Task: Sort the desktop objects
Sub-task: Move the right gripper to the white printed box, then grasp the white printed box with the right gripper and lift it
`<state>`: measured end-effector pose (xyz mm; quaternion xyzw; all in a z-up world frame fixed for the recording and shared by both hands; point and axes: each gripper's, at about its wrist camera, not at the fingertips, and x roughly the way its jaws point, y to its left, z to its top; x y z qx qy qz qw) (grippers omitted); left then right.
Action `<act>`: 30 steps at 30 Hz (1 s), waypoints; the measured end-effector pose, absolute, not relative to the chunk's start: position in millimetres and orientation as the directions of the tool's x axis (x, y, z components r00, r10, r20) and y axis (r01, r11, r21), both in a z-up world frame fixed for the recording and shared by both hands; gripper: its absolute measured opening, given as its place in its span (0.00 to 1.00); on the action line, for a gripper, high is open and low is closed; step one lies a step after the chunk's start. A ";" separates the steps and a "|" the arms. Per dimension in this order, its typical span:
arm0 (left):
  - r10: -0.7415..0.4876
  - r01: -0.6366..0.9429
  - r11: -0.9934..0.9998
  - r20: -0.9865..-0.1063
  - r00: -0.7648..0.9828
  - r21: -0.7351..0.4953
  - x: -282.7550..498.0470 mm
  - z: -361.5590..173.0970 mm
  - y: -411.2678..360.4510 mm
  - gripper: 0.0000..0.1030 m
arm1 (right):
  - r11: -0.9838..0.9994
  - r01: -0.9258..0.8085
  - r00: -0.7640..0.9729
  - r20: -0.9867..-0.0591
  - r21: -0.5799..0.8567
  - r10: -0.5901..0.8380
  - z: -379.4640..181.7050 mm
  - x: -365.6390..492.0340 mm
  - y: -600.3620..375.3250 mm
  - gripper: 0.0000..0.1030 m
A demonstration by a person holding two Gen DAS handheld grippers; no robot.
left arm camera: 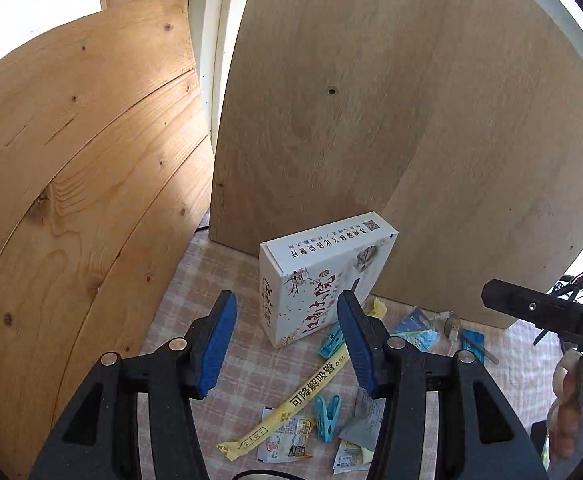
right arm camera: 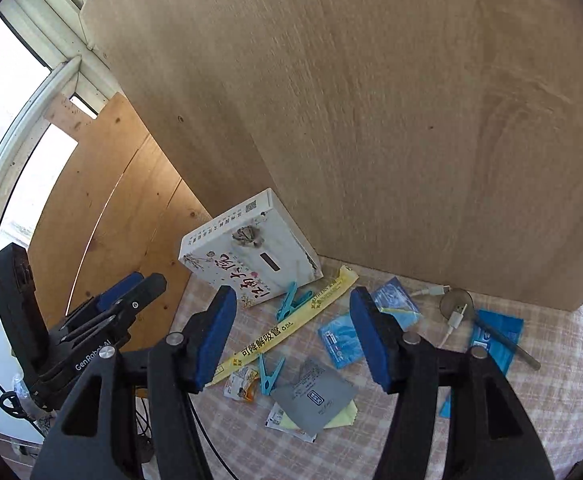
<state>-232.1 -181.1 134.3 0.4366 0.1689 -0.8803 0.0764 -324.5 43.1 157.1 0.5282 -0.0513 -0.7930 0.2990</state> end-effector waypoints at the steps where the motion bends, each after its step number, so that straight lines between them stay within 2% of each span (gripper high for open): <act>1: 0.025 0.284 -0.927 -0.795 -0.607 -0.246 -232.5 127.0 -184.0 0.49 | -0.816 0.424 -0.258 -0.811 0.393 -0.525 150.1 -330.2 34.2 0.57; 12: 0.061 0.254 -0.937 -0.830 -0.554 -0.239 -260.6 57.4 -174.2 0.49 | -0.814 0.434 -0.215 -0.833 0.386 -0.510 76.9 -366.5 -15.9 0.57; 14: 0.074 0.255 -0.933 -0.829 -0.555 -0.254 -267.2 52.3 -175.6 0.49 | -0.808 0.431 -0.211 -0.826 0.402 -0.523 71.3 -370.1 -18.0 0.57; 18: 0.069 0.279 -0.923 -0.830 -0.554 -0.264 -276.1 45.9 -181.2 0.50 | -0.778 0.444 -0.191 -0.802 0.443 -0.566 65.8 -374.1 -22.1 0.66; 24: 0.136 0.274 -0.900 -0.815 -0.563 -0.340 -275.9 43.9 -190.2 0.50 | -0.725 0.465 -0.130 -0.771 0.508 -0.623 59.2 -369.5 -33.7 0.67; 30: 0.116 0.296 -0.900 -0.832 -0.543 -0.319 -275.9 44.1 -185.8 0.50 | -0.765 0.469 -0.170 -0.805 0.442 -0.569 61.3 -359.3 -43.3 0.67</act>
